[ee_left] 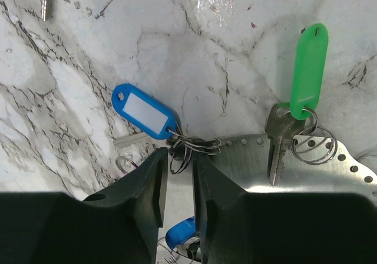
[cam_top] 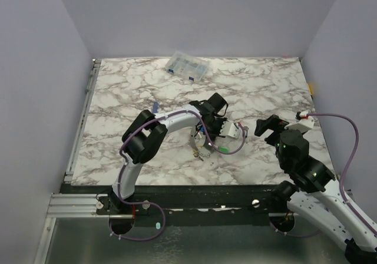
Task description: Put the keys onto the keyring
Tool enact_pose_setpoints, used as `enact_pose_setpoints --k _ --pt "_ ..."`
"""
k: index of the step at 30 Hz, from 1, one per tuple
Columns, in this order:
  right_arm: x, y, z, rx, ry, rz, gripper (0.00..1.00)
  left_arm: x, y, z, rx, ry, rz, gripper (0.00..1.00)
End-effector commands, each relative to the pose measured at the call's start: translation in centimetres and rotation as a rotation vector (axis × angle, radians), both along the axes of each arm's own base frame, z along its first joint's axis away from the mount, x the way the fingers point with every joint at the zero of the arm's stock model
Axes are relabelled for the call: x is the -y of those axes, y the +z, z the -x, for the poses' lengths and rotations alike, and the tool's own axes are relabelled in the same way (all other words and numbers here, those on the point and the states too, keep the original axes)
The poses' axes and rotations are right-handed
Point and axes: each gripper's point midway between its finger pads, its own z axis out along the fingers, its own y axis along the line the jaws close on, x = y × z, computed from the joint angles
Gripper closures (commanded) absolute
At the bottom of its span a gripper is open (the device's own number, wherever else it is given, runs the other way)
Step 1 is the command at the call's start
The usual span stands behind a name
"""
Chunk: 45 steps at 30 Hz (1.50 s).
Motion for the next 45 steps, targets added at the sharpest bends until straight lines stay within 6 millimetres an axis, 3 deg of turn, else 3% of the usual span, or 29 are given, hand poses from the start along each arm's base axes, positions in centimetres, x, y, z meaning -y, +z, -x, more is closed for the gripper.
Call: enact_pose_setpoints --k 1,9,13,17,25,34,45 --pt "-0.3 0.2 -0.2 0.008 0.016 0.001 0.03 -0.6 -1.9 0.9 -0.051 -0.044 -0.076 0.73" --pt "-0.5 0.1 -0.2 0.003 0.024 0.005 0.03 -0.8 -2.6 0.1 -0.071 -0.024 -0.121 0.78" --pt "-0.5 0.1 -0.3 0.004 0.025 0.005 0.03 -0.9 -2.7 -0.4 -0.092 0.001 -0.123 0.98" --pt "-0.6 -0.1 -0.3 0.002 0.028 0.007 0.03 -0.9 -1.9 -0.4 -0.135 0.025 -0.097 1.0" --pt "-1.1 0.1 -0.3 0.024 0.052 -0.013 0.03 0.1 4.7 0.4 -0.155 0.075 0.149 1.0" --pt "-1.9 0.6 -0.5 0.048 0.096 -0.025 0.03 -1.0 9.8 1.5 -0.062 0.142 0.312 1.0" --pt "-4.8 4.0 -0.3 0.195 0.292 -0.032 0.03 -2.1 21.2 4.6 0.031 0.227 0.802 1.0"
